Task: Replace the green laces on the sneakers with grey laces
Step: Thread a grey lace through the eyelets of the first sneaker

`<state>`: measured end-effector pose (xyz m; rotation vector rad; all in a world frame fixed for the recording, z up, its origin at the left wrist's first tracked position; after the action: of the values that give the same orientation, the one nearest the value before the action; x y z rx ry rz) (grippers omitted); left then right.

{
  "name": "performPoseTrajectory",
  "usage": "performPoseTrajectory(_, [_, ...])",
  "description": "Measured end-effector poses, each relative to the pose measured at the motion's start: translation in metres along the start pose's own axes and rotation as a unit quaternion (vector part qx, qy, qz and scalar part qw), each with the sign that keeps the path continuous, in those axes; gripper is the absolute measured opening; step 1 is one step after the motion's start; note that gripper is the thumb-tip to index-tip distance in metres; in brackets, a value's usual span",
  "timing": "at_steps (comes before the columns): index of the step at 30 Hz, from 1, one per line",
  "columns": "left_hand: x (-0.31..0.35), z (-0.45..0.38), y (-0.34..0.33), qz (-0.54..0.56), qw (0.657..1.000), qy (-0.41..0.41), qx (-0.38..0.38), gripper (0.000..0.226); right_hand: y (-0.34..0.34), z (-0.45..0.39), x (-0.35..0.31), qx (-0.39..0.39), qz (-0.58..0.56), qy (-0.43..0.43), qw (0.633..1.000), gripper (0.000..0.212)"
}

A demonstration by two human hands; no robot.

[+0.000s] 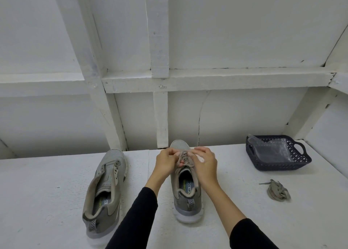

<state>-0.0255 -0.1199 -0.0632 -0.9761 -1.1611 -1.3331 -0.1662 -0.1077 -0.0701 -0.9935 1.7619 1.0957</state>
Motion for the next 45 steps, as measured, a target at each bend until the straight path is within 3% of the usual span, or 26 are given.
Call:
performPoseTrajectory(2, [-0.006, 0.002, 0.003, 0.058, 0.995, 0.022, 0.074, 0.014, 0.009, 0.003, 0.012, 0.073, -0.168, -0.166, 0.969, 0.010])
performPoseTrajectory(5, [-0.019, 0.007, 0.008, 0.217, 0.967, 0.080, 0.103, 0.022, 0.013, 0.010, 0.030, 0.103, -0.335, -0.350, 0.869, 0.018])
performPoseTrajectory(8, [-0.035, 0.013, 0.009, 0.391, 0.907, 0.133, 0.081, 0.033, 0.011, 0.014, 0.034, 0.058, -0.453, -0.373, 0.808, 0.020])
performPoseTrajectory(10, [-0.043, 0.012, 0.009, 0.423, 0.887, 0.154, 0.106, 0.036, 0.017, 0.011, 0.035, 0.057, -0.468, -0.380, 0.796, 0.022])
performPoseTrajectory(15, [-0.042, 0.010, 0.005, 0.411, 0.885, 0.149, 0.160, 0.035, 0.024, 0.011, 0.035, 0.065, -0.435, -0.393, 0.808, 0.027])
performPoseTrajectory(17, [-0.042, 0.013, 0.008, 0.371, 0.903, 0.129, 0.176, 0.031, 0.027, 0.018, 0.032, 0.057, -0.387, -0.371, 0.842, 0.020])
performPoseTrajectory(19, [-0.051, 0.014, 0.012, 0.255, 0.945, 0.096, 0.181, 0.019, 0.033, 0.025, 0.033, 0.031, -0.324, -0.330, 0.886, 0.014])
performPoseTrajectory(22, [-0.071, 0.020, 0.007, 0.147, 0.978, 0.066, 0.130, 0.018, 0.028, 0.035, 0.044, -0.027, -0.241, -0.316, 0.917, 0.018])
performPoseTrajectory(24, [-0.075, 0.027, -0.006, 0.157, 0.982, 0.066, 0.087, 0.026, 0.012, 0.042, 0.050, -0.087, -0.197, -0.303, 0.928, 0.026])
performPoseTrajectory(26, [-0.074, 0.033, -0.016, 0.161, 0.982, 0.060, 0.083, 0.032, 0.000, 0.048, 0.054, -0.116, -0.175, -0.292, 0.933, 0.035])
performPoseTrajectory(29, [-0.067, 0.033, -0.035, 0.173, 0.981, 0.053, 0.063, 0.036, 0.011, 0.041, 0.054, -0.098, -0.183, -0.307, 0.929, 0.040])
performPoseTrajectory(37, [-0.030, 0.030, -0.144, 0.132, 0.986, 0.025, -0.101, 0.063, 0.114, -0.008, 0.082, -0.040, -0.108, -0.294, 0.949, 0.037])
performPoseTrajectory(42, [-0.038, 0.027, -0.165, 0.041, 0.998, 0.005, -0.055, 0.055, 0.138, -0.005, 0.089, -0.082, -0.002, -0.252, 0.964, 0.035])
performPoseTrajectory(45, [-0.043, 0.025, -0.166, 0.044, 0.998, 0.008, -0.035, 0.051, 0.155, 0.001, 0.090, -0.041, 0.161, -0.165, 0.972, 0.034])
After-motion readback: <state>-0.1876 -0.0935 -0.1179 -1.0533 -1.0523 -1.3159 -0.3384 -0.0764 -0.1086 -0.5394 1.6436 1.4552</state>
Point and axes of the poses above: each hand's wrist, its own z-axis away from the middle knuckle, its own y-axis out of the back of the hand, x = y × z, the point moved 3 cm from there along -z, towards the middle knuckle
